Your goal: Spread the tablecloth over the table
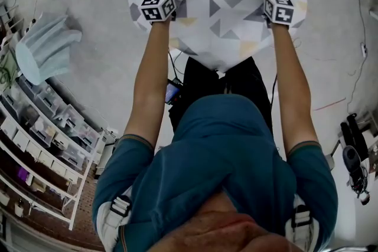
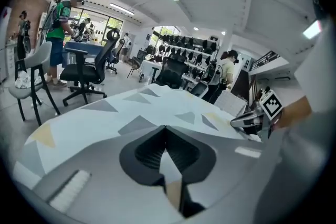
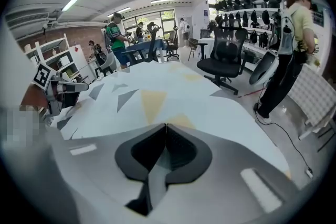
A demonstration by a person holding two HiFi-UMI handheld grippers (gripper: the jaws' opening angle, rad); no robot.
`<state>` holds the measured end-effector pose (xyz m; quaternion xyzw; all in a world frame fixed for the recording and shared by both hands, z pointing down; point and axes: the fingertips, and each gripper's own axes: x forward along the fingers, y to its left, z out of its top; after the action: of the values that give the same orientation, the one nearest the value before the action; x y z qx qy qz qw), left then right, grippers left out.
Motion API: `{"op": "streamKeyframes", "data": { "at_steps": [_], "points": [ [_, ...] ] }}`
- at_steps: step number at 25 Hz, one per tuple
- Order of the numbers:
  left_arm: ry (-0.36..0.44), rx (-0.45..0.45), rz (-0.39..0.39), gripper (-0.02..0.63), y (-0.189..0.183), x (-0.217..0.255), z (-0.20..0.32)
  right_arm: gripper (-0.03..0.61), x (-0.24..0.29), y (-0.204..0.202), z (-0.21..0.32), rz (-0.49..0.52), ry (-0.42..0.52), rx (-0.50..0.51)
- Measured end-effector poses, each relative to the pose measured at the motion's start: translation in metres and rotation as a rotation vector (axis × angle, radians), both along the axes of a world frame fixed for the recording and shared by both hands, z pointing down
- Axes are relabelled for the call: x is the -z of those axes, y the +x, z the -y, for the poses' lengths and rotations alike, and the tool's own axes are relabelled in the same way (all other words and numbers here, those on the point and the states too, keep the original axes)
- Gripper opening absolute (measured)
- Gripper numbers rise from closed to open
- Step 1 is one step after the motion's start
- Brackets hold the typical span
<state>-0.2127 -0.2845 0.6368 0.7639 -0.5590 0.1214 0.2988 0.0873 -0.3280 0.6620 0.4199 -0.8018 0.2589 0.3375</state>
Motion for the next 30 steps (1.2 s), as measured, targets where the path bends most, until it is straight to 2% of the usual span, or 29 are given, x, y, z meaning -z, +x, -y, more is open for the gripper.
{"op": "streamKeyframes", "data": {
  "at_steps": [6,9,15,18,22,25,30],
  "points": [
    [-0.010,0.014,0.046,-0.003,-0.006,-0.008,0.005,0.012,-0.004,-0.007,0.011,-0.003,0.004,0.002],
    [0.018,0.011,0.045,-0.002,-0.004,-0.010,0.010,0.012,-0.003,-0.006,0.016,-0.014,0.013,0.016],
    [0.097,0.014,0.022,-0.002,-0.016,0.036,-0.002,0.014,0.003,-0.012,0.019,0.001,-0.028,0.011],
    [0.129,0.022,0.012,-0.002,-0.027,0.064,-0.012,0.014,0.019,-0.017,0.027,0.005,-0.011,0.011],
    [0.169,0.032,-0.001,-0.002,-0.041,0.098,-0.023,0.014,0.065,-0.027,0.025,0.030,0.051,0.038],
    [0.209,0.040,-0.012,-0.002,-0.050,0.128,-0.033,0.014,0.111,-0.041,0.026,0.090,0.112,0.059],
    [0.351,0.049,-0.034,-0.002,-0.053,0.222,-0.060,0.014,0.223,-0.071,0.004,0.244,0.257,0.130]
  ]
}}
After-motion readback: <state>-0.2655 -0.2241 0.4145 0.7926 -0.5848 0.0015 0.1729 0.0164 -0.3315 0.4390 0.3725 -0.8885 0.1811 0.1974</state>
